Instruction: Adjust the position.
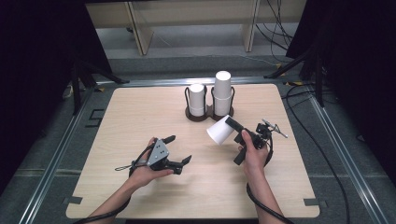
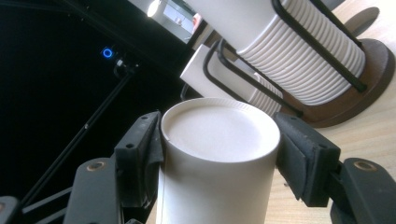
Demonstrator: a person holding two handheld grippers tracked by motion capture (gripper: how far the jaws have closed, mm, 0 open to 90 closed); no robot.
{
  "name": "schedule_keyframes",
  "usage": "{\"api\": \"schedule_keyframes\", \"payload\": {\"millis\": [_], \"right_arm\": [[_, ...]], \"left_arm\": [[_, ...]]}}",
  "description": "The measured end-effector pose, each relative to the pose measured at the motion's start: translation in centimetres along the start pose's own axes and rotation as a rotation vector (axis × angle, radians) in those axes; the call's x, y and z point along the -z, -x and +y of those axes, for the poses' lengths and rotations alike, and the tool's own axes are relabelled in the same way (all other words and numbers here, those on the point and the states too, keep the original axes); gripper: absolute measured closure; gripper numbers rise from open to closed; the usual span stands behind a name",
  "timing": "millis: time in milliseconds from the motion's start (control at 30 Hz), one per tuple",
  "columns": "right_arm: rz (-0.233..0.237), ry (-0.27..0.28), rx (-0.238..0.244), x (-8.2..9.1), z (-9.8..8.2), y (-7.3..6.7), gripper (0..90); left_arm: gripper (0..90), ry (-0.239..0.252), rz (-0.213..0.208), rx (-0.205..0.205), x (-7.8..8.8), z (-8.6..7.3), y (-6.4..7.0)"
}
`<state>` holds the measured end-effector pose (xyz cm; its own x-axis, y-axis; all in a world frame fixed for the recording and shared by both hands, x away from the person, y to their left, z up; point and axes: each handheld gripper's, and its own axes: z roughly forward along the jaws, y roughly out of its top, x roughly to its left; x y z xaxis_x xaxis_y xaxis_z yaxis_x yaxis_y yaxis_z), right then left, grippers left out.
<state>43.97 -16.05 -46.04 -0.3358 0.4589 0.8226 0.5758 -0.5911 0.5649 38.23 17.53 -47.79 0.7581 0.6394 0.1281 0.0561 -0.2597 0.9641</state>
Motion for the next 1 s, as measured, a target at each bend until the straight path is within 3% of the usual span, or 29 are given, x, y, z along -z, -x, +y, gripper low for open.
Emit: {"api": "schedule_keyframes", "payload": {"millis": [167, 200, 233, 267, 333, 533, 567, 600, 633, 733, 767, 800, 900, 1000], "right_arm": [[-0.002, -0.013, -0.032, -0.1, 0.1, 0.0, 36.0], [0.002, -0.016, -0.065, -0.1, 0.1, -0.1, 36.0], [0.009, -0.016, -0.067, -0.1, 0.1, -0.1, 36.0], [-0.008, -0.016, -0.039, -0.1, 0.2, 0.1, 36.0], [0.005, -0.011, -0.048, -0.2, 0.2, 0.1, 36.0], [0.007, -0.01, -0.061, -0.2, 0.3, 0.1, 36.0], [0.009, -0.018, -0.094, -0.2, 0.3, 0.0, 36.0], [0.011, -0.016, -0.095, -0.2, 0.3, 0.0, 36.0], [0.013, -0.008, -0.074, -0.3, 0.3, 0.2, 36.0], [0.01, -0.003, -0.072, -0.3, 0.3, 0.2, 36.0], [0.01, -0.007, -0.094, -0.3, 0.3, 0.1, 36.0], [0.009, -0.001, -0.073, -0.3, 0.3, 0.3, 36.0], [0.008, -0.001, -0.069, -0.4, 0.4, 0.3, 36.0], [0.014, -0.01, -0.12, -0.3, 0.4, 0.1, 36.0]], "left_arm": [[0.0, 0.016, -0.014, 0.0, -1.3, 0.7, 0.2], [0.0, 0.005, -0.015, -0.003, -1.5, 1.0, 0.2], [0.0, 0.017, -0.016, -0.003, -1.8, 1.1, 0.2], [0.0, 0.012, -0.014, -0.004, -1.9, 1.3, 0.2], [0.0, 0.037, -0.021, 0.009, -2.5, 1.7, 0.2], [0.0, 0.033, -0.034, -0.006, -4.0, 2.3, 0.4], [0.0, 0.032, -0.038, -0.012, -4.3, 2.4, 0.4], [0.0, 0.027, -0.039, -0.014, -4.5, 2.5, 0.5], [0.0, 0.028, -0.043, -0.012, -4.8, 2.6, 0.6], [0.0, 0.03, -0.05, -0.014, -5.6, 2.8, 0.7], [0.0, 0.028, -0.05, -0.013, -5.8, 2.8, 0.8], [0.0, 0.029, -0.054, -0.014, -6.0, 2.9, 0.9], [0.0, 0.031, -0.068, -0.034, -6.5, 3.0, 0.9], [0.0, 0.044, -0.067, -0.036, -6.9, 3.1, 1.0]]}}
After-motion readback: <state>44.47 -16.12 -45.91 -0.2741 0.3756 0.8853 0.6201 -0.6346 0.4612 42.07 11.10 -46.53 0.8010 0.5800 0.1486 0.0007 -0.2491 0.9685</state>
